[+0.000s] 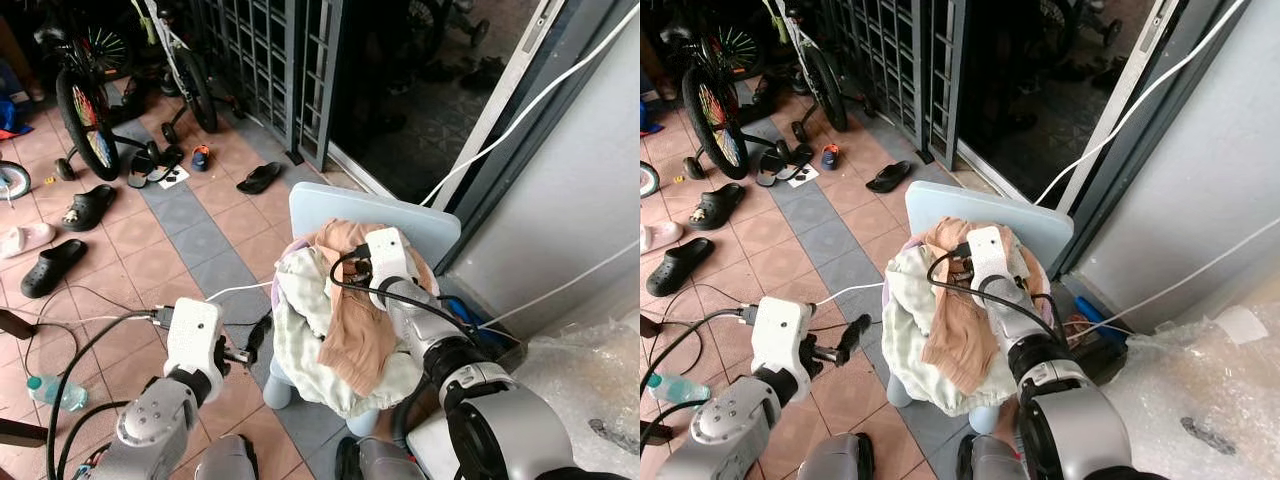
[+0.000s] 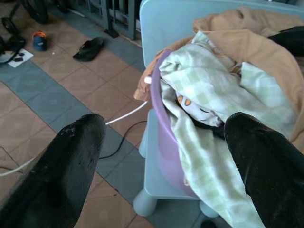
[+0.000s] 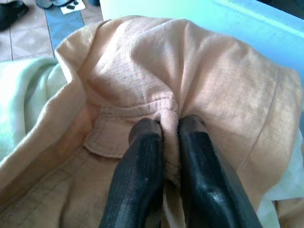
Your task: Clothes washing
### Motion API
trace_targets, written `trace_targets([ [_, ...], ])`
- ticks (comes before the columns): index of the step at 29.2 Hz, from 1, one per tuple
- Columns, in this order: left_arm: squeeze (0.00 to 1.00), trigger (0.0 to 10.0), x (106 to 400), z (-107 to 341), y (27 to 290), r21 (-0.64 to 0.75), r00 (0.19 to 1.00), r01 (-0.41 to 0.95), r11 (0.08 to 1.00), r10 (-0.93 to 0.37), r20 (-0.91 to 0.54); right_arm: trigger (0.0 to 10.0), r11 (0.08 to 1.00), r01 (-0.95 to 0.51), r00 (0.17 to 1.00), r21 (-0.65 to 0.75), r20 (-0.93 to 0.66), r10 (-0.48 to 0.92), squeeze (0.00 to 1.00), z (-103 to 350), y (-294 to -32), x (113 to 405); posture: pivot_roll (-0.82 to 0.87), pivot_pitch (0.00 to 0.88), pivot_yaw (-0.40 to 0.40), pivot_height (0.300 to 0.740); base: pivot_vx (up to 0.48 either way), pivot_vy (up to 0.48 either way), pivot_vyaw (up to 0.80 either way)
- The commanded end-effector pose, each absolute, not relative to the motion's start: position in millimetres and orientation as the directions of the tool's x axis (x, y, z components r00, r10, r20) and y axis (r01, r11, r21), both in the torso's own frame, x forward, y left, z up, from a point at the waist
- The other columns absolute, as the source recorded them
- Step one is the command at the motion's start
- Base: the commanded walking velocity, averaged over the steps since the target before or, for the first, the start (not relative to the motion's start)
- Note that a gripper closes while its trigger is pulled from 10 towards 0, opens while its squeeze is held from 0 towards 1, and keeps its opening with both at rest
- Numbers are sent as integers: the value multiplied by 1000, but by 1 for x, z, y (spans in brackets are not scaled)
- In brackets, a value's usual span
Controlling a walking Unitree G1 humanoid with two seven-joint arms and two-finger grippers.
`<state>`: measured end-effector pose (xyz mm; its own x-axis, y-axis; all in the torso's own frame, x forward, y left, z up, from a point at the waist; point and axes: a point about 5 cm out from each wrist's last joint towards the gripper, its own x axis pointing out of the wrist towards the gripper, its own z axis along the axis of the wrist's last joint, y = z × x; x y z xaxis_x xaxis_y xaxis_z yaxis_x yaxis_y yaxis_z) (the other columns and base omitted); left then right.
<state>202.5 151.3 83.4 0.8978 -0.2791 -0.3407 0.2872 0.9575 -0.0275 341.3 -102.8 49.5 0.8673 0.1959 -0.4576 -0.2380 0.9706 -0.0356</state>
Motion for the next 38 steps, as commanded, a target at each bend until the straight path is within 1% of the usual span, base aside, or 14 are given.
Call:
trace_targets([
  [1,0,10000,204,82,153,-18,897,293,956,-281,-342,0,973,-229,891,-20,-407,202,0,62,-105,349,48,59,-41,740,0,0,0],
  [8,0,10000,217,83,150,2,900,313,950,-296,-319,0,965,-251,931,70,-255,260,0,94,-104,363,34,0,-22,740,0,0,0],
  [9,0,10000,221,83,149,11,900,323,946,-304,-312,0,954,-283,940,101,-168,297,0,111,-103,367,29,0,-17,740,0,0,0],
  [11,0,10000,224,83,149,17,901,327,945,-306,-309,0,949,-298,940,106,-140,311,0,117,-103,368,28,0,-15,740,0,0,0],
  [12,0,10000,228,83,148,20,902,331,944,-310,-302,0,930,-329,938,161,-59,342,0,133,-102,369,22,0,-7,740,0,0,0],
  [14,0,10000,234,84,148,34,905,332,943,-309,-292,0,909,-372,927,191,23,374,0,150,-101,370,16,0,1,740,0,0,0],
  [16,0,10000,245,88,148,53,917,323,945,-299,-265,0,855,-454,890,251,162,426,0,181,-100,368,9,0,11,740,0,0,0],
  [17,0,10000,246,89,148,55,919,321,945,-297,-261,0,848,-467,884,253,179,433,0,185,-100,367,9,0,11,740,0,0,0],
  [18,0,10000,253,90,148,72,926,310,948,-284,-248,0,830,-501,860,246,254,444,0,205,-102,365,-4,0,25,740,0,0,0],
  [21,0,10000,265,93,147,81,934,301,950,-276,-226,0,802,-553,810,227,373,453,0,240,-107,361,-21,0,40,740,0,0,0],
  [28,0,10000,283,97,140,94,942,296,950,-275,-195,0,824,-540,751,171,541,380,0,305,-127,362,-53,0,68,740,0,0,0],
  [32,0,10000,289,100,134,100,950,283,954,-265,-162,0,837,-529,693,140,641,331,0,346,-138,355,-58,0,75,740,0,0,0],
  [36,0,10000,291,102,134,103,959,260,960,-244,-140,0,819,-560,653,127,675,342,0,360,-141,345,-58,0,75,740,0,0,0],
  [38,0,10000,291,101,134,105,963,245,964,-229,-139,0,785,-611,637,106,654,407,0,354,-138,338,-56,0,70,740,0,0,0],
])
